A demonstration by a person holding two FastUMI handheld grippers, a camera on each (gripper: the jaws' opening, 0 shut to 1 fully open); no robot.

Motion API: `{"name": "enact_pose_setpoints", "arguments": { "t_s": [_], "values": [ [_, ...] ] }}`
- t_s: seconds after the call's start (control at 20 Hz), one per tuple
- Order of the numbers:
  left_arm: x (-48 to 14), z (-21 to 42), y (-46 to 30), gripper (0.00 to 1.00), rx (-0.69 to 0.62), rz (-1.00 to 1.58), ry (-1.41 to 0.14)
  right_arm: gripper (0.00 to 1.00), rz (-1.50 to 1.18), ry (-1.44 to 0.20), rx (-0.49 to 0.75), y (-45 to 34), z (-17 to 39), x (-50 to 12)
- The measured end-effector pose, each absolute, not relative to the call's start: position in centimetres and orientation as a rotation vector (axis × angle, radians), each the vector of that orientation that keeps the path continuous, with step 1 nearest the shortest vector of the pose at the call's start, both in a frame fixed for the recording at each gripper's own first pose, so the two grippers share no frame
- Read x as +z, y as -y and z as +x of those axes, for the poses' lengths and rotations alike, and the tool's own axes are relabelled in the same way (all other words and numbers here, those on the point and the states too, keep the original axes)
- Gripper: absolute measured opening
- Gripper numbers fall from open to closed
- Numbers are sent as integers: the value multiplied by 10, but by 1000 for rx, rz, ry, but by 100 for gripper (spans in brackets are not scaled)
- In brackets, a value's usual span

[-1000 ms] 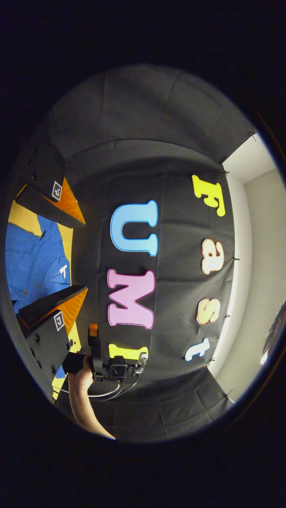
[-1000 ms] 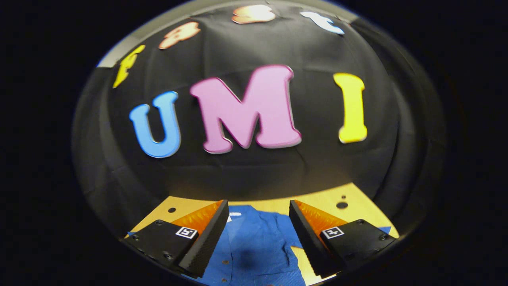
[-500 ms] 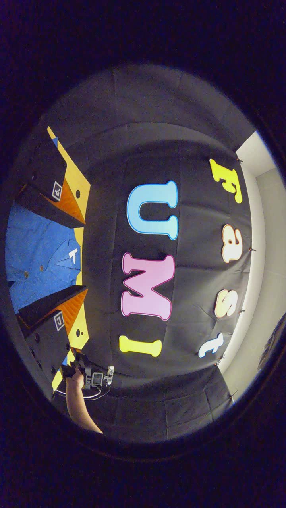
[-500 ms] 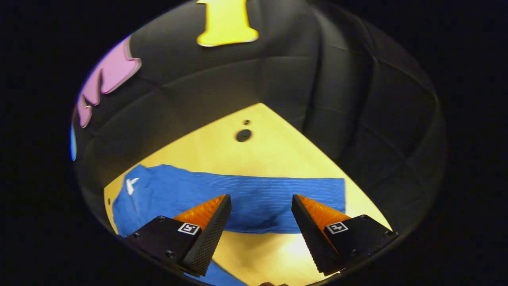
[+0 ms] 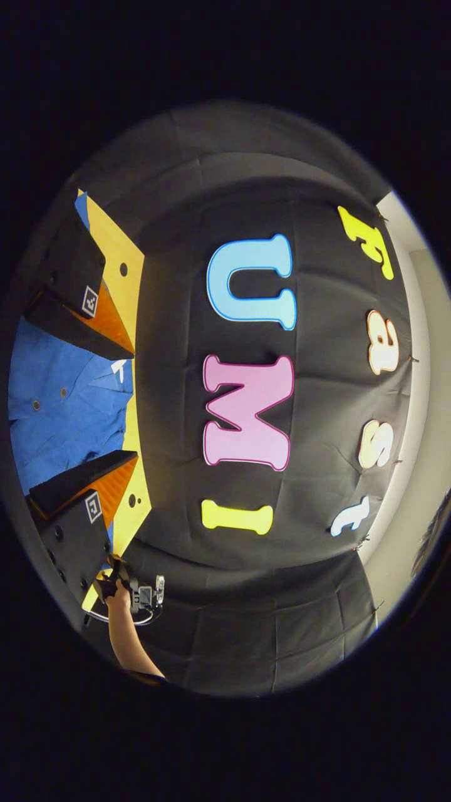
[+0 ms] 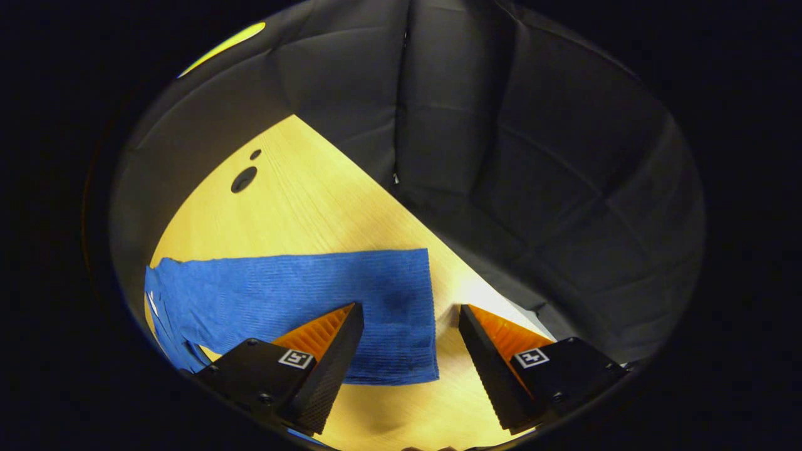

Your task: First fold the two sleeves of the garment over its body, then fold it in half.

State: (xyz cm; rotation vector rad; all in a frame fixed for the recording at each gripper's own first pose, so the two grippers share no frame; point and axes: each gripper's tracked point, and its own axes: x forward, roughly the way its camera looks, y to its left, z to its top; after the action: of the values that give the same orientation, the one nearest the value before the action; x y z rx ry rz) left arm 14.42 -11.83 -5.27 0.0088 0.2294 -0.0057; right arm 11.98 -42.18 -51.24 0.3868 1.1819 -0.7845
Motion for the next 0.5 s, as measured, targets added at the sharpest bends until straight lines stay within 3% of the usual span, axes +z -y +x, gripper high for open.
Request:
{"name": "enact_pose_setpoints", "arguments": {
  "t_s": [0.2, 0.45, 0.5],
  "values": [
    [-54, 146, 120, 83, 0, 6, -236, 96, 369, -1191, -752, 411, 123, -507],
    [-61, 140, 104, 83, 70, -45, -260, 13, 246, -1156, -632, 394, 138, -509],
    [-61, 136, 98, 83, 93, -50, -262, 9, 228, -1137, -596, 392, 140, -509]
  ]
}}
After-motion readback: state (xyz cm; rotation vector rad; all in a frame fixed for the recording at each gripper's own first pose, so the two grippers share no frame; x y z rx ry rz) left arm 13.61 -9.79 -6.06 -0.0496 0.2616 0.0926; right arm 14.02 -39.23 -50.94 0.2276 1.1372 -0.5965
